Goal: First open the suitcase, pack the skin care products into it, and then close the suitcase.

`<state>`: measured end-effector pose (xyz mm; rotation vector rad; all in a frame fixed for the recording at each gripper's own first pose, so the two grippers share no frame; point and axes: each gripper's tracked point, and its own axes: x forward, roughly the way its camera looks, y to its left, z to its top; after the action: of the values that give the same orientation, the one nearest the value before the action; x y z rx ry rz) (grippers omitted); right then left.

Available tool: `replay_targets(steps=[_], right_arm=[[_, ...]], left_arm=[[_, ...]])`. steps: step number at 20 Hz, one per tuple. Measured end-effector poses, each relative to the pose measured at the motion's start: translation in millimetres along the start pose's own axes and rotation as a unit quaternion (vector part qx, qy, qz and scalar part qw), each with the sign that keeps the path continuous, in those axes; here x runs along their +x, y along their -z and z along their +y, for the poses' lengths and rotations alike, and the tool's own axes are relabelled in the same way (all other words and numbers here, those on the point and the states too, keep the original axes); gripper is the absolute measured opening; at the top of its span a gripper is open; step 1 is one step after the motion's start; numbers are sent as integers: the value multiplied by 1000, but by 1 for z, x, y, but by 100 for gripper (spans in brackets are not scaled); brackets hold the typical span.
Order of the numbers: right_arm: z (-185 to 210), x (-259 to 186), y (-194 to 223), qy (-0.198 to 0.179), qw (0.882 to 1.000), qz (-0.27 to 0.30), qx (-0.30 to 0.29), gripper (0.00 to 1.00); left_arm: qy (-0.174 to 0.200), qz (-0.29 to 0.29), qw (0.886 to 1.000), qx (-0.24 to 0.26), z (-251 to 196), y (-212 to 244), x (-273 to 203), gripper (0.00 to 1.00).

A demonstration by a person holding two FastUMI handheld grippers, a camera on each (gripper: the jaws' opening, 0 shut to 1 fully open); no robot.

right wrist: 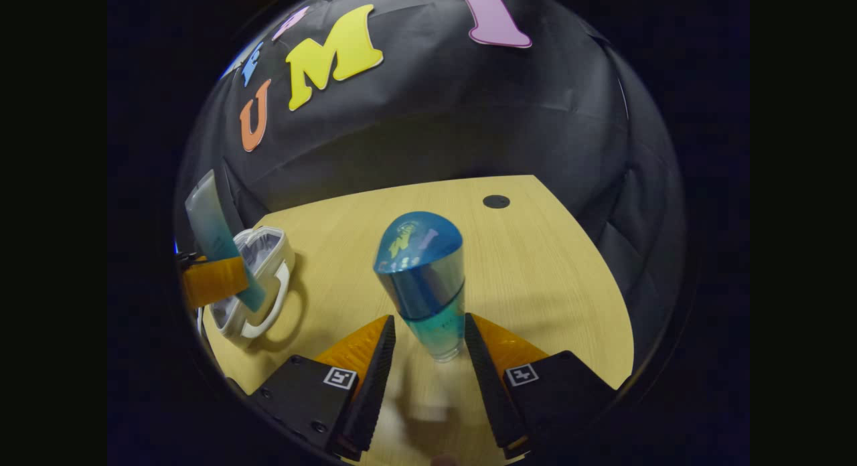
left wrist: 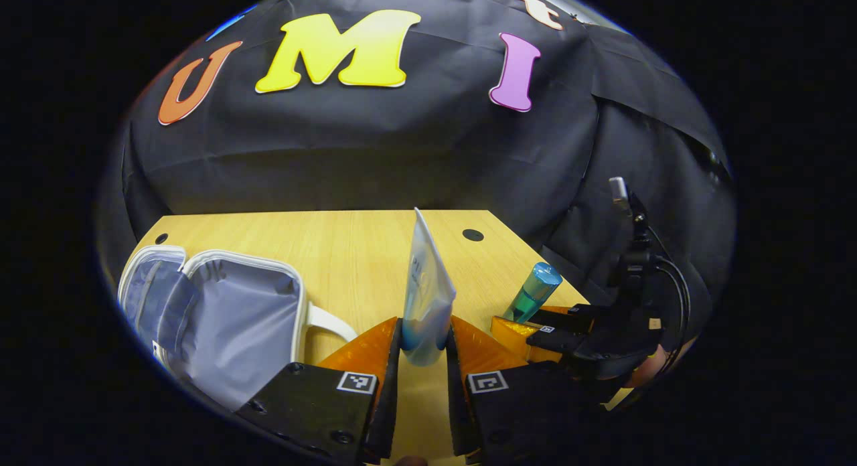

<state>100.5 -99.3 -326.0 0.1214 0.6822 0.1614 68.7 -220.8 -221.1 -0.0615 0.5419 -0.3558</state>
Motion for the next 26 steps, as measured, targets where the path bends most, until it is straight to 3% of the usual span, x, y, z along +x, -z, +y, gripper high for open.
replay_targets(steps=[2, 4, 6, 11, 14, 18, 24, 26], right_arm=[[-5, 6, -2, 14, 1000, 1, 3, 62], [-5, 9, -3, 18, 1000, 3, -1, 43], [-5, 11, -7, 24, 1000, 5, -5, 42], [18, -9, -12, -22, 999, 35, 8, 32], [42, -37, -19, -63, 997, 35, 2, 32], [62, -62, -23, -93, 995, 40, -22, 32], [66, -87, -27, -111, 993, 40, -3, 32], [65, -97, -25, -114, 993, 38, 4, 32]], left_arm=[[-16, 5, 1000, -6, 15, 1, -11, 35], [-34, 7, 999, -9, 32, 1, -21, 35], [-58, 10, 998, -12, 55, 3, -33, 35], [-176, 61, 982, 5, 143, 21, -55, 35], [-250, 107, 962, 10, 195, 43, -60, 35], [-308, 191, 932, 15, 241, 80, -63, 35], [-367, 309, 877, 34, 282, 118, -69, 34], [-384, 321, 865, 35, 284, 117, -67, 34]])
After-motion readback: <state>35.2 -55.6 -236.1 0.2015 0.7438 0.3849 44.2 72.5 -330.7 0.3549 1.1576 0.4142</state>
